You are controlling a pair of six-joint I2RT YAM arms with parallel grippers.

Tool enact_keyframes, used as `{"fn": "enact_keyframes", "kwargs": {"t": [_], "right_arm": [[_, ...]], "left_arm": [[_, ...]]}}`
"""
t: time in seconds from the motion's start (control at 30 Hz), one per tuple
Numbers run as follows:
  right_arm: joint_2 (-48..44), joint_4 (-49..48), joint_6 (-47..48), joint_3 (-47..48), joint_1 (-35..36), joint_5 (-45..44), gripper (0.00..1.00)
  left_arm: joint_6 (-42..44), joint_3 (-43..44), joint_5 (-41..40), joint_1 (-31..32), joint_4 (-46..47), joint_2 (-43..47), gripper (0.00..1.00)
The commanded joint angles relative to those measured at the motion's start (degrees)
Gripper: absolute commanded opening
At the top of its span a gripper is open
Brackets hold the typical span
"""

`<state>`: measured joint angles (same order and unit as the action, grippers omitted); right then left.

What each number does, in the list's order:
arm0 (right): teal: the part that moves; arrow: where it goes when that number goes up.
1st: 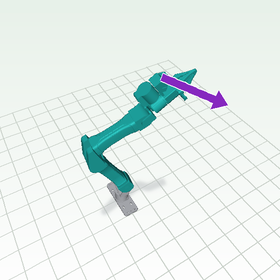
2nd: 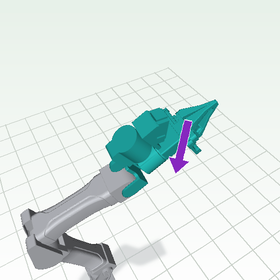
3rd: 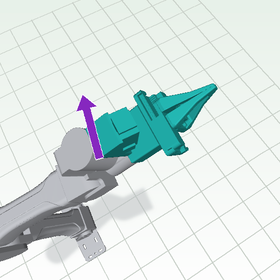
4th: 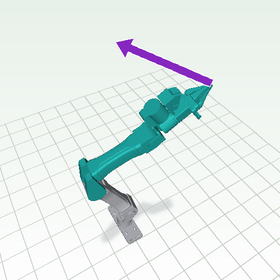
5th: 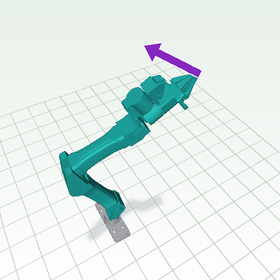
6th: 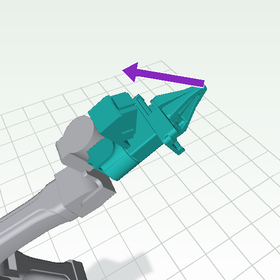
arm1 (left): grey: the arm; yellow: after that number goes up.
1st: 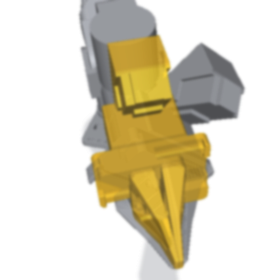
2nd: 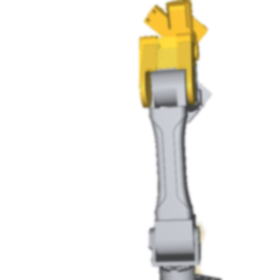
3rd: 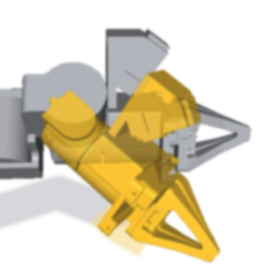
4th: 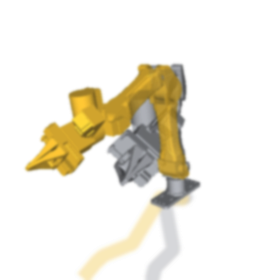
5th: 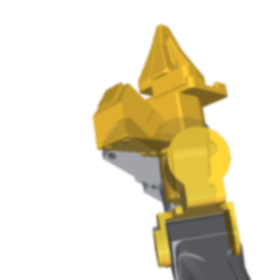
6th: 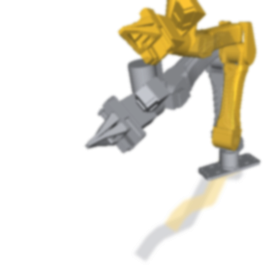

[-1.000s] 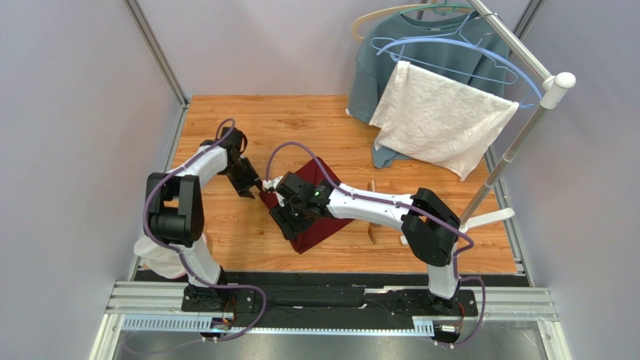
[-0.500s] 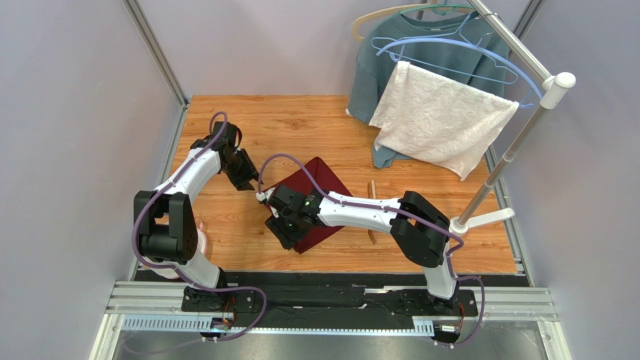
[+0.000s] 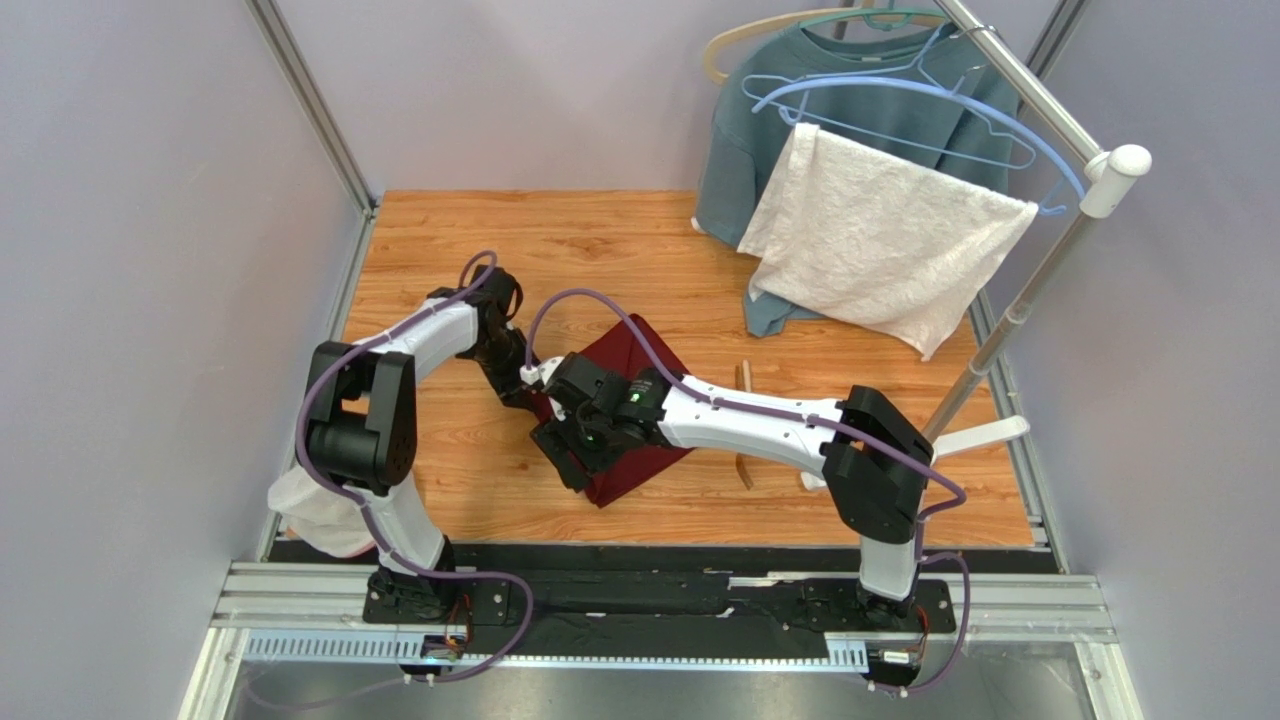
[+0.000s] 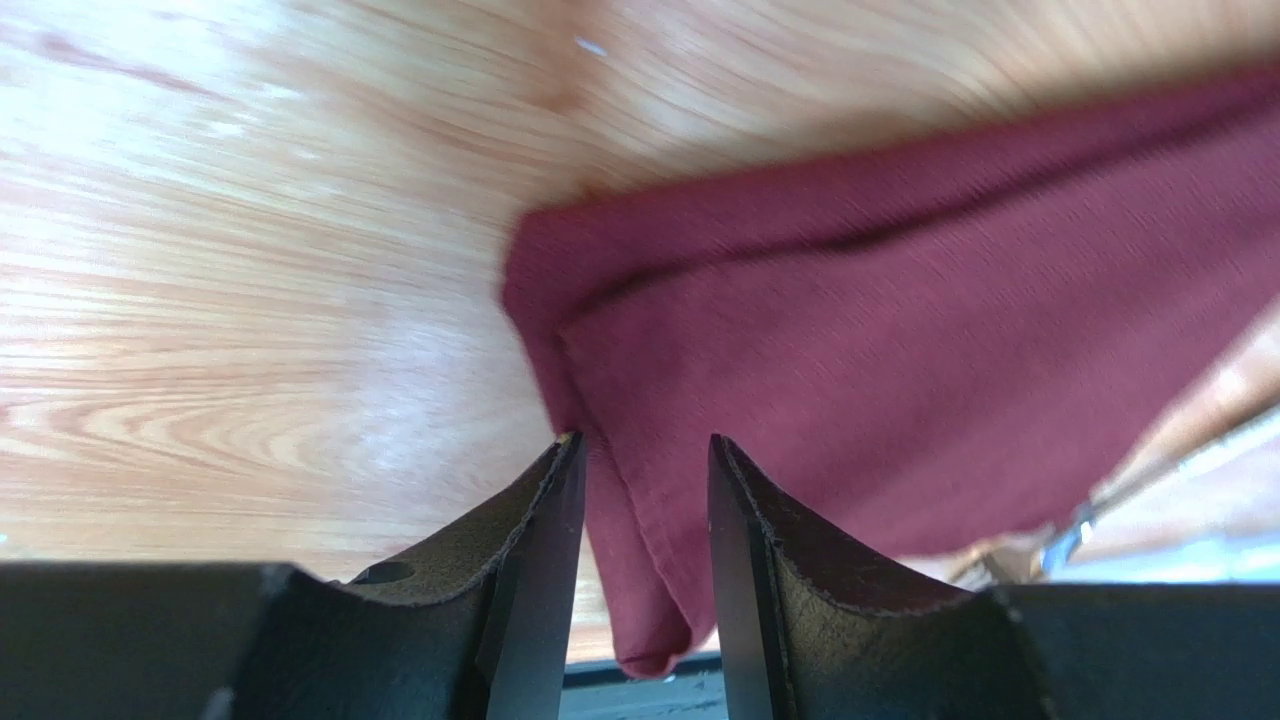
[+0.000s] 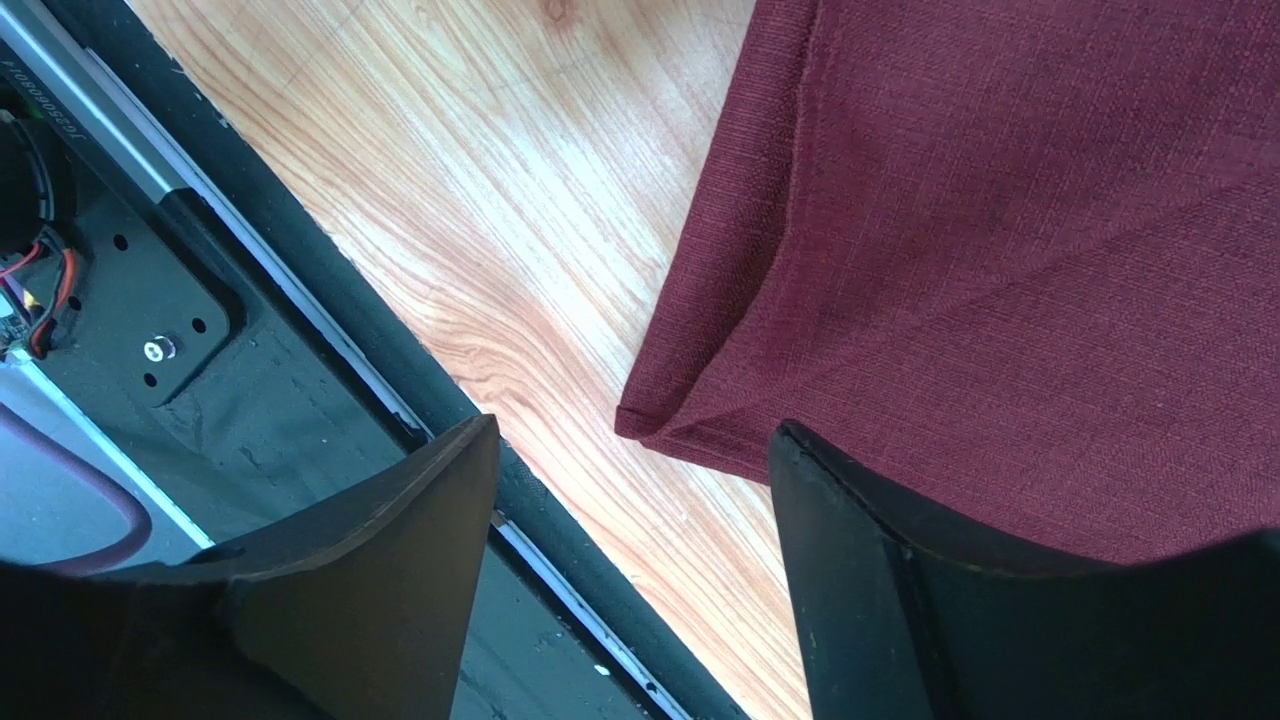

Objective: Fold the napkin into a case and place the utensils inside
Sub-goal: Pick up the upper triangle-folded napkin from the center of the board.

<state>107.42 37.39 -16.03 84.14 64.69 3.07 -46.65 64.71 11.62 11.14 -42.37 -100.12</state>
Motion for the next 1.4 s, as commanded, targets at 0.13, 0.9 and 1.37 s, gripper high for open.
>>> {"fn": "enact_keyframes", "kwargs": {"t": [0.13, 0.9, 1.37], "right_arm": [[-1.77, -3.11, 0.74, -2.93, -0.35, 1.50, 0.75], [5.43, -1.09, 2.94, 1.90, 1.76, -6.22, 0.71], [7.46, 1.73, 5.04, 5.07, 6.33, -13.44, 0.54]], "left_arm": [[-6.87, 2.35, -8.27, 0.29, -2.28, -1.48, 0.46], [-10.39, 3.76, -16.28, 0.47, -1.49, -4.56, 0.27], [-9.77, 3.50, -16.10, 0.47, -0.43, -4.30, 0.01]]}}
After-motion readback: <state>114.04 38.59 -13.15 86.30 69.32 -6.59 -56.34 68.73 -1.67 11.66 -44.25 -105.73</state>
